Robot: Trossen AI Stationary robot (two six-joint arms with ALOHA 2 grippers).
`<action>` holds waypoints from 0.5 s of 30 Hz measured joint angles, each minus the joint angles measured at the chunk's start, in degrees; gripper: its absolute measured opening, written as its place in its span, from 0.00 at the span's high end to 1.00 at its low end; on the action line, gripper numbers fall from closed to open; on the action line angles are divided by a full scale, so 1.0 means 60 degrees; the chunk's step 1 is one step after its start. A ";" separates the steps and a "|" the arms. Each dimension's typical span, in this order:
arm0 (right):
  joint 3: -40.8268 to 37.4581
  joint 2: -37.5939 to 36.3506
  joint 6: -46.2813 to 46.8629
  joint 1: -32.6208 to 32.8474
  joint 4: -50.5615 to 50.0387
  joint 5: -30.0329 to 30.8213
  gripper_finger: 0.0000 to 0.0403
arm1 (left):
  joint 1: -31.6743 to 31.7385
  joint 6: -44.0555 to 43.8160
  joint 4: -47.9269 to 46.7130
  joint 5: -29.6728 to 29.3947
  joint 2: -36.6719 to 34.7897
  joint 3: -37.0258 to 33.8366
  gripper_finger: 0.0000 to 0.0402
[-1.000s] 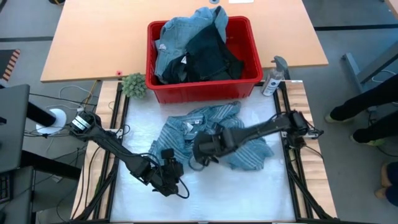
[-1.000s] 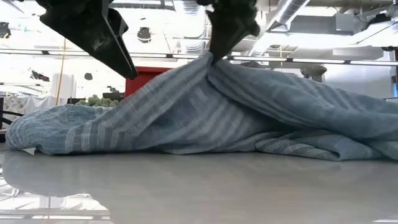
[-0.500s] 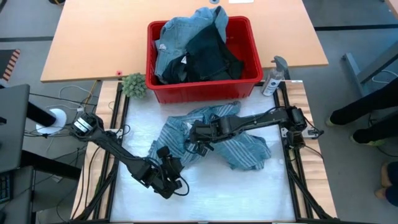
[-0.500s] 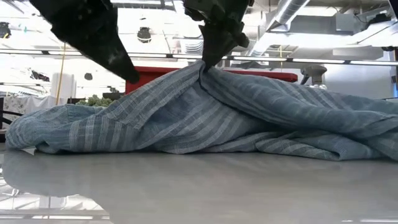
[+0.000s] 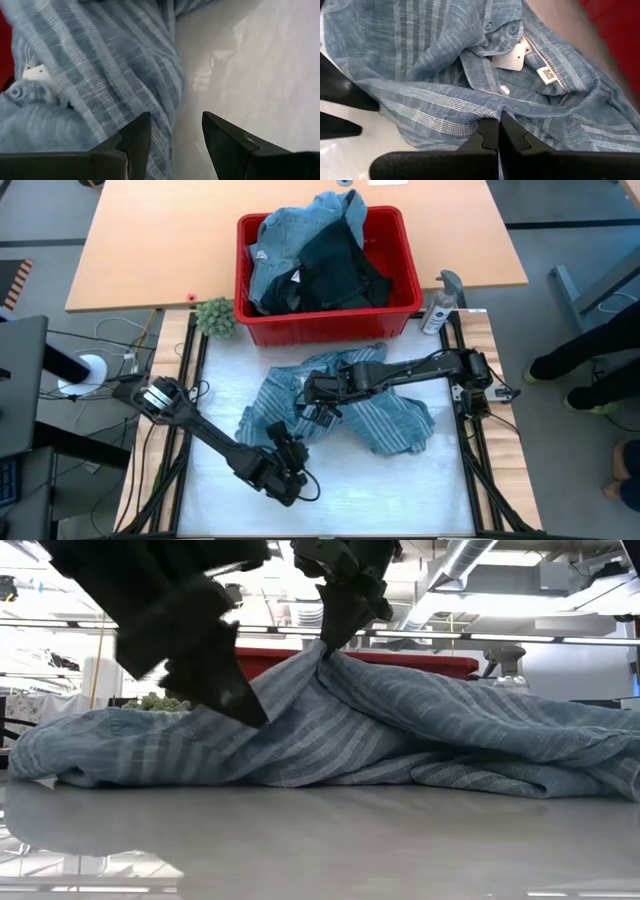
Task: Fold Laundry from Bin
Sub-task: Fold the blue polo shirt
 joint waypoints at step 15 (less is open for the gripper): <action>0.0000 0.0000 -0.0280 0.0044 -0.0140 -0.0004 0.95 | 0.0368 -0.2495 -0.4726 0.0248 0.0513 0.1886 0.83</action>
